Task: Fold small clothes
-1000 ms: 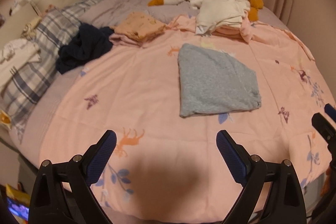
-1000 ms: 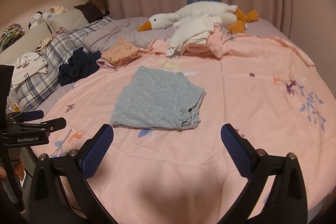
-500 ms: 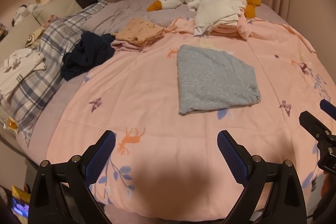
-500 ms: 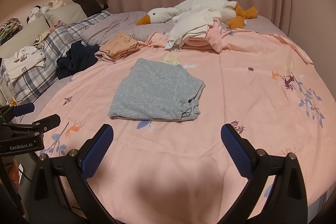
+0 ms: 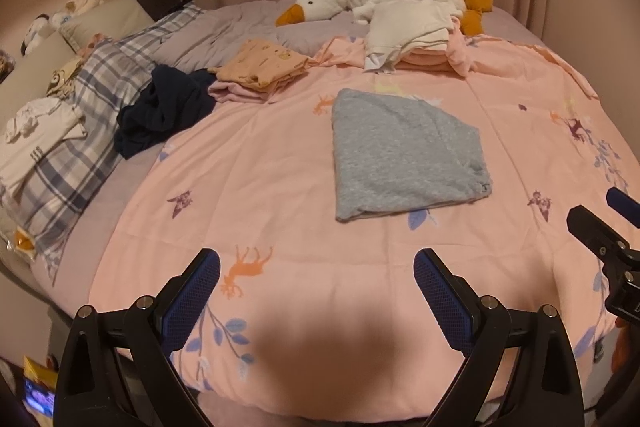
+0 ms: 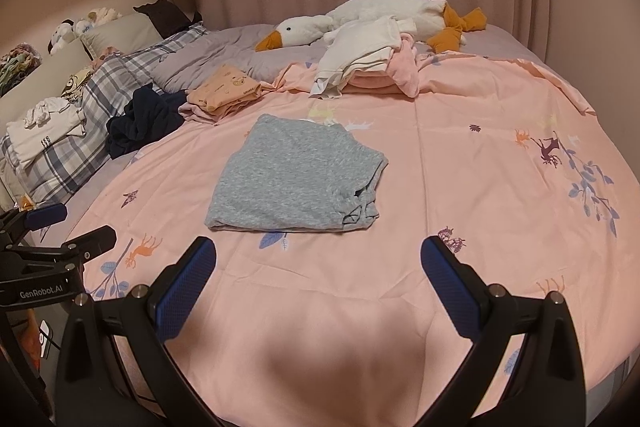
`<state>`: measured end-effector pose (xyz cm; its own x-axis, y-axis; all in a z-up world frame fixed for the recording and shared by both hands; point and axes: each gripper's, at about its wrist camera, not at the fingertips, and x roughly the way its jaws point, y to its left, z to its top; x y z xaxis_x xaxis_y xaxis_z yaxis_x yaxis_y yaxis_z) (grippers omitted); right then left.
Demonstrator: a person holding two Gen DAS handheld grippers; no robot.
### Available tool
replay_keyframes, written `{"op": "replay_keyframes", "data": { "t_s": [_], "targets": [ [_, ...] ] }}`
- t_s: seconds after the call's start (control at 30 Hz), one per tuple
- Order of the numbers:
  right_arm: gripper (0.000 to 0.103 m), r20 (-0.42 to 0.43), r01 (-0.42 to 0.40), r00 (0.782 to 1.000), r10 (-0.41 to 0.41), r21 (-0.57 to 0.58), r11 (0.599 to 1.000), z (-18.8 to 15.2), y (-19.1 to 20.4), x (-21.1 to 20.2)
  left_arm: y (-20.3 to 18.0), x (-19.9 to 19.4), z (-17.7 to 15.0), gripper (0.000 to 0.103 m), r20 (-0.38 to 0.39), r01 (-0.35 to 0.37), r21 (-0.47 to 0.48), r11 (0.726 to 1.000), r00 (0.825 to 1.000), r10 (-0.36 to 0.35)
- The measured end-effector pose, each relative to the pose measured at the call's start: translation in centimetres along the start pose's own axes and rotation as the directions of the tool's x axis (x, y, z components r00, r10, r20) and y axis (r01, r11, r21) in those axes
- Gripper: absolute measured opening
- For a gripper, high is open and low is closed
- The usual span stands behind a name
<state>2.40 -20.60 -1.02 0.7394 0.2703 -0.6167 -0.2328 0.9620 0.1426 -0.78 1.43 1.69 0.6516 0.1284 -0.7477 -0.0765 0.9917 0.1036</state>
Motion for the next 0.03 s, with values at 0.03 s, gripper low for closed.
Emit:
{"op": "replay_keyframes", "data": {
  "t_s": [0.03],
  "targets": [
    [0.103,0.001,-0.002,1.000,0.002,0.000,1.000,0.02,0.02,-0.03,0.03,-0.03,0.01,0.097,0.001,-0.002,-0.003,1.000,1.000,0.002]
  ]
}}
